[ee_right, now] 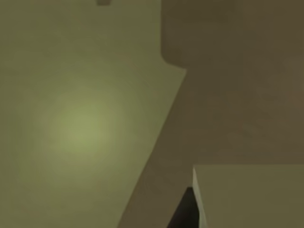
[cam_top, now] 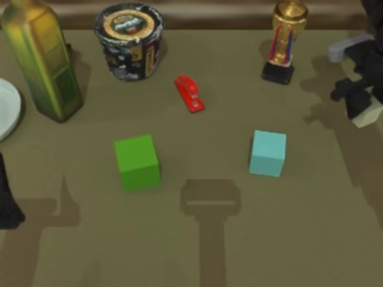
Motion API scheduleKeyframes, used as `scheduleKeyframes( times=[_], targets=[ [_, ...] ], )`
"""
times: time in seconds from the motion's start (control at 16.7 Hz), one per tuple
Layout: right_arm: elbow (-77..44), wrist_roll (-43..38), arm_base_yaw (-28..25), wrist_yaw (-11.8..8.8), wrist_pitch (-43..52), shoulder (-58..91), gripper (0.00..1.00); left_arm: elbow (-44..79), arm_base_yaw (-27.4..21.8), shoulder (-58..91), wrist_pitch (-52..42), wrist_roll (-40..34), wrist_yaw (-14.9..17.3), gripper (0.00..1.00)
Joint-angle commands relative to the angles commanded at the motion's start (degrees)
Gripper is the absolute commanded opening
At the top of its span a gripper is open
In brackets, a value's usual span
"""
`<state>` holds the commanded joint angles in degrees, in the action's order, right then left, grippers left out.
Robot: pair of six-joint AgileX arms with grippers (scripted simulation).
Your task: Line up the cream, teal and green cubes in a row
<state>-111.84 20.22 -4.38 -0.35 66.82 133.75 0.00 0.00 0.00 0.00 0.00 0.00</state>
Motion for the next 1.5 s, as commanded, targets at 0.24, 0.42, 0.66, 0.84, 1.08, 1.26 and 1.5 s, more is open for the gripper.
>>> scheduleKeyframes(
  times=[0.24, 0.42, 0.66, 0.84, 1.08, 1.26, 1.5],
  targets=[
    [-0.6, 0.0, 0.0, 0.0, 0.8, -0.5, 0.0, 0.0, 0.0, 0.0, 0.0, 0.0, 0.0, 1.0],
    [-0.1, -0.9, -0.3, 0.0, 0.5, -0.7, 0.0, 0.0, 0.0, 0.0, 0.0, 0.0, 0.0, 1.0],
    [4.5, -9.3, -5.5, 0.2, -0.7, -4.2, 0.0, 0.0, 0.0, 0.0, 0.0, 0.0, 0.0, 1.0],
    [11.0, -19.9, -11.7, 0.5, -2.1, -8.8, 0.0, 0.0, 0.0, 0.0, 0.0, 0.0, 0.0, 1.0],
    [21.4, -37.8, -21.1, 0.7, -4.1, -15.7, 0.0, 0.0, 0.0, 0.0, 0.0, 0.0, 0.0, 1.0],
    [28.5, -49.7, -27.7, 0.9, -6.0, -21.1, 0.0, 0.0, 0.0, 0.0, 0.0, 0.0, 0.0, 1.0],
    [34.4, -58.1, -33.3, 1.4, -8.1, -26.3, 0.0, 0.0, 0.0, 0.0, 0.0, 0.0, 0.0, 1.0]
  ],
)
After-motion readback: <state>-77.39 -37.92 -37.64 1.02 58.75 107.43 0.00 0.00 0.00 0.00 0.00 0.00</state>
